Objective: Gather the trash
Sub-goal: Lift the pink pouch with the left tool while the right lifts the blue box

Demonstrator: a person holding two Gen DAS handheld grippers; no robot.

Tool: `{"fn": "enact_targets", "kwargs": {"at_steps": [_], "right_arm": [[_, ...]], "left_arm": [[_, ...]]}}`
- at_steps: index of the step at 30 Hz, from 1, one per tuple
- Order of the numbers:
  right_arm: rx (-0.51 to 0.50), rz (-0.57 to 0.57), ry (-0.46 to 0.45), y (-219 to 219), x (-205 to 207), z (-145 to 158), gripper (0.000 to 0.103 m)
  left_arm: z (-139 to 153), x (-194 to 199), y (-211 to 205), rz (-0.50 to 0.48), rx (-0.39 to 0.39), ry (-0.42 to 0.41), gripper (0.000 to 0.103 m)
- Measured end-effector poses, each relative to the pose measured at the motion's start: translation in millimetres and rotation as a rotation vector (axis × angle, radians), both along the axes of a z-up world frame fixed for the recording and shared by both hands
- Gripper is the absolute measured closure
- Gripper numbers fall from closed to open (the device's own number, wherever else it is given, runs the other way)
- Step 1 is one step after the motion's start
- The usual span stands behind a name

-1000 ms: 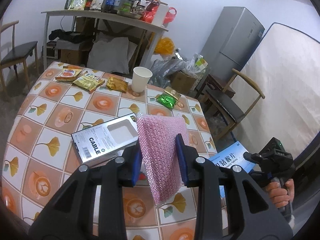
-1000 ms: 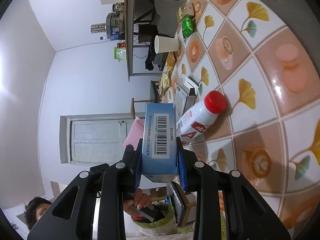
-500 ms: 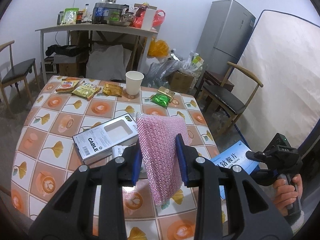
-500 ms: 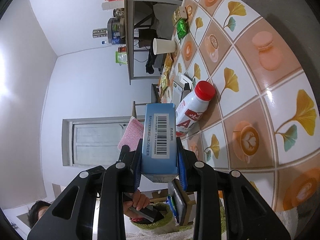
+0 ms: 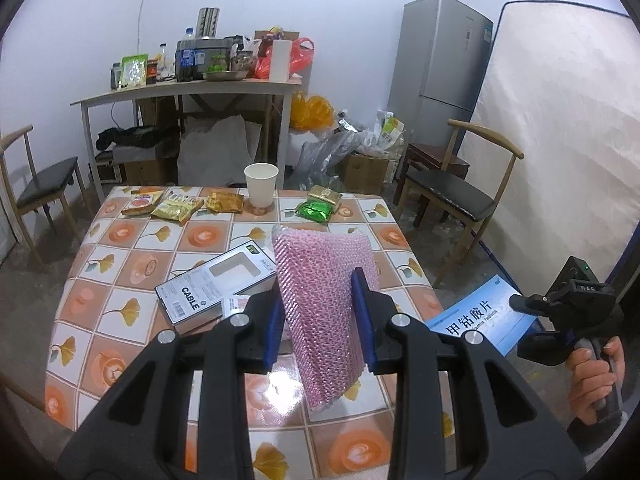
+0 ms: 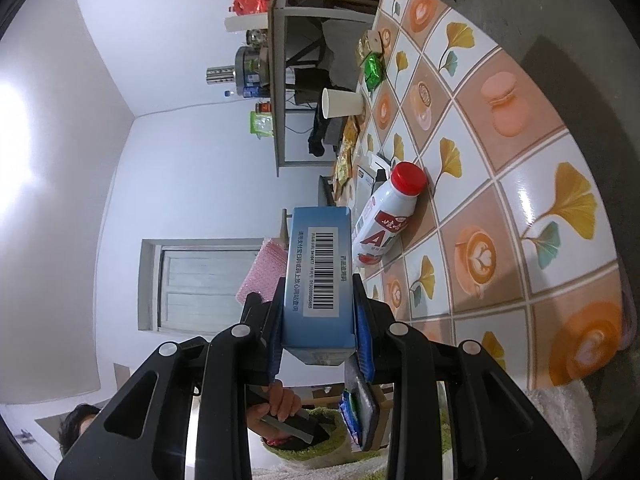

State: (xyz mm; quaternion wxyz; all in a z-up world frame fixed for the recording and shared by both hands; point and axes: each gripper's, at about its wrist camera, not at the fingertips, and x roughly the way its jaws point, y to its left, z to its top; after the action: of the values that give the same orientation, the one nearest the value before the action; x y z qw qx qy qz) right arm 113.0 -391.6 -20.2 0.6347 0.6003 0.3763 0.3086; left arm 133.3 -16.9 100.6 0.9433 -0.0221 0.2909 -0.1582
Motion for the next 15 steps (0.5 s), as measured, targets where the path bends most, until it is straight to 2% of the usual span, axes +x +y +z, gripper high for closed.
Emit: {"fn": "enact_targets", "kwargs": {"at_steps": [9, 15], "right_arm": [[0.011, -0.07, -0.017, -36, -46, -2, 0.074], [-0.007, -0.188, -0.036, -77, -94, 1, 0.074]], "left_arm": [[-3, -25, -28, -0.064, -0.012, 0.004, 0.074], [-10, -22, -57, -0.205, -0.109, 0.088, 0.074]]}}
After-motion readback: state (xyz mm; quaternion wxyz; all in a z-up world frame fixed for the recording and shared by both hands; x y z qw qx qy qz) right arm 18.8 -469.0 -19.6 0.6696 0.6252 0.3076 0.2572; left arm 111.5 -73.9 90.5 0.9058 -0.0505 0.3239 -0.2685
